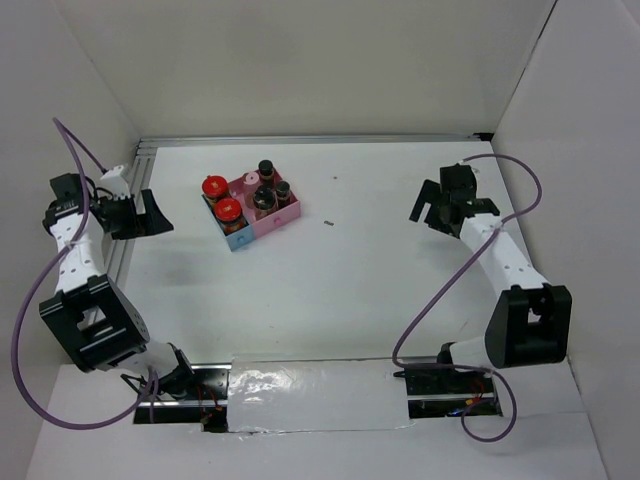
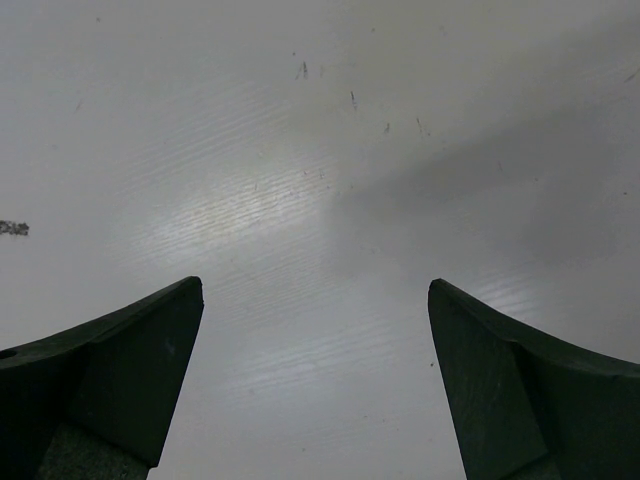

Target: Organize the condiment bottles

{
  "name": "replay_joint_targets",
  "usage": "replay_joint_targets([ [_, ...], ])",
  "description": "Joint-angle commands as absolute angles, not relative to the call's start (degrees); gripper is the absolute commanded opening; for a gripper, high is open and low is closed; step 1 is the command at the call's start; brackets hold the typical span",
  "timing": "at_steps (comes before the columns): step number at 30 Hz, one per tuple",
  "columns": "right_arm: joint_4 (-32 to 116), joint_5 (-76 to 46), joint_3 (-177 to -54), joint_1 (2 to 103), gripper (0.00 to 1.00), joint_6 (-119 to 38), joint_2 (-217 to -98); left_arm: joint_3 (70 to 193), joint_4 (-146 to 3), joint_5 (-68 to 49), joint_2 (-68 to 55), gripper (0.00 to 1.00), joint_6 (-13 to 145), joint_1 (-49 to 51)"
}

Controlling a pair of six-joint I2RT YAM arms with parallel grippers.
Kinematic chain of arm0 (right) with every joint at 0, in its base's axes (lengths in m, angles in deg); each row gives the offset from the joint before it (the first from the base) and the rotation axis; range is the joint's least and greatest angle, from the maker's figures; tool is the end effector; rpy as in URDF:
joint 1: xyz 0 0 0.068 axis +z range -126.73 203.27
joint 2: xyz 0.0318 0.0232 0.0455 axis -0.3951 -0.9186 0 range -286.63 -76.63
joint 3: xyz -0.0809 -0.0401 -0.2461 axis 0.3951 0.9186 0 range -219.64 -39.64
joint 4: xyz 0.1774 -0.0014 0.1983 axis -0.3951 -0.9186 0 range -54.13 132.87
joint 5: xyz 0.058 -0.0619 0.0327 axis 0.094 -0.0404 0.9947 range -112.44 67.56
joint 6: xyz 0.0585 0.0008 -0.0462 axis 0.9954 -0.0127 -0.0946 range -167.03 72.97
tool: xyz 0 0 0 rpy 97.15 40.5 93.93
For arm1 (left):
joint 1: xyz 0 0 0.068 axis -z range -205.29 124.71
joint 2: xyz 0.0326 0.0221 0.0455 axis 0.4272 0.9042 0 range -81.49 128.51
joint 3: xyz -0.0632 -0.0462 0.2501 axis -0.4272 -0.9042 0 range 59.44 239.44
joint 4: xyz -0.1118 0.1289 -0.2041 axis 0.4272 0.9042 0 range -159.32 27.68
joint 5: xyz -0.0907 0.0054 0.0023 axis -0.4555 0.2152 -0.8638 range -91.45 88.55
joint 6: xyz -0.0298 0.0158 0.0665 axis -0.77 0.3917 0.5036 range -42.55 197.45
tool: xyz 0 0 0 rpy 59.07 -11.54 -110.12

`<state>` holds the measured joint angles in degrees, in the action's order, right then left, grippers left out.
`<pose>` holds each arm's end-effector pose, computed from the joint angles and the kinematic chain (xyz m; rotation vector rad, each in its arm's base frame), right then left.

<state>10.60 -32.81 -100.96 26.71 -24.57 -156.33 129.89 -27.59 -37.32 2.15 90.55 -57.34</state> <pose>0.3170 0.0076 0.2357 0.4801 2.3874 -0.0203 0.2913 0.1391 0.2642 -0.1477 2.3267 -0.4119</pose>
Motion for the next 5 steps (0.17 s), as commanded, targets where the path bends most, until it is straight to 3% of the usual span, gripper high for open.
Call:
replay_joint_targets([
  [1,15.3,-31.3,-100.1,27.1,1.00,-25.1,-152.1,131.3,-28.2,-40.3,1.7,0.98,89.5,-56.6],
  [5,18.2,-30.4,-98.3,27.9,1.00,-26.6,-148.3,130.9,-28.5,-41.1,2.0,0.98,89.2,-55.8],
])
